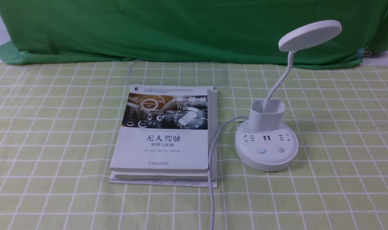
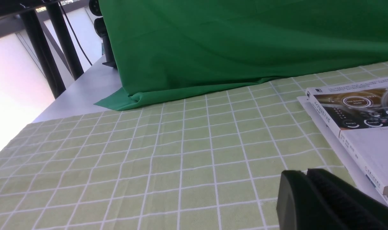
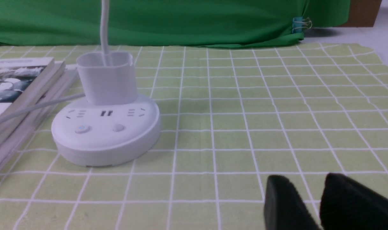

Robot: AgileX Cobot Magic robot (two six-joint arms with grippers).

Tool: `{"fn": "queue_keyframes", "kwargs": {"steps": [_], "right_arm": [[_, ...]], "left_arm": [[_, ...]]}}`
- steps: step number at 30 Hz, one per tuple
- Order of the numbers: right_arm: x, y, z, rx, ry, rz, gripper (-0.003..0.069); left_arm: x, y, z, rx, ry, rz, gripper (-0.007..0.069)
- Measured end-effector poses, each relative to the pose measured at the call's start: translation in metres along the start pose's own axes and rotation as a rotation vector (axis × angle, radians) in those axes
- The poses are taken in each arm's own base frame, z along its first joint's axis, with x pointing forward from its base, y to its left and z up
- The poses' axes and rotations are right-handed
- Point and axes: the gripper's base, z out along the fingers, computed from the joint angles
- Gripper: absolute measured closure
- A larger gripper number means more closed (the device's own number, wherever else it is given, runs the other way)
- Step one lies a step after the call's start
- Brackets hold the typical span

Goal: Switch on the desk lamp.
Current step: Use the right arm to press the button switch on the lamp holder

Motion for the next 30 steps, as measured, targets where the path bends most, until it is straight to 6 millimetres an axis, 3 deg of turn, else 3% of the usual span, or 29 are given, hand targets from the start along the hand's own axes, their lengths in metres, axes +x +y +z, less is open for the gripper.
{"fn": "queue_keyframes", "kwargs": {"steps": [8,13,19,23,26,30], "right_arm": [[-0.005,0.000,0.000,-0.002,-0.054,0.059,0.0415],[-0.018,0.000,-0.002,-0.043,-0.195,0.460,0.0415],[-0.027,-0.001,-0.004,-0.071,-0.301,0.560,0.0428],[-0.038,0.002,-0.004,-0.080,-0.180,0.524,0.0488],[-0.074,0.009,0.000,-0.115,0.013,0.354,0.0569],[-0.113,0.025,0.032,-0.191,0.384,0.116,0.0610]], "left_arm": [[0.000,0.000,0.000,0.000,-0.001,0.000,0.0606],[0.000,0.000,0.000,0.000,-0.001,0.000,0.0606],[0.000,0.000,0.000,0.000,-0.001,0.000,0.0606],[0.000,0.000,0.000,0.000,-0.001,0.000,0.0606],[0.000,0.000,0.000,0.000,-0.001,0.000,0.0606],[0.000,0.000,0.000,0.000,-0.001,0.000,0.0606]]}}
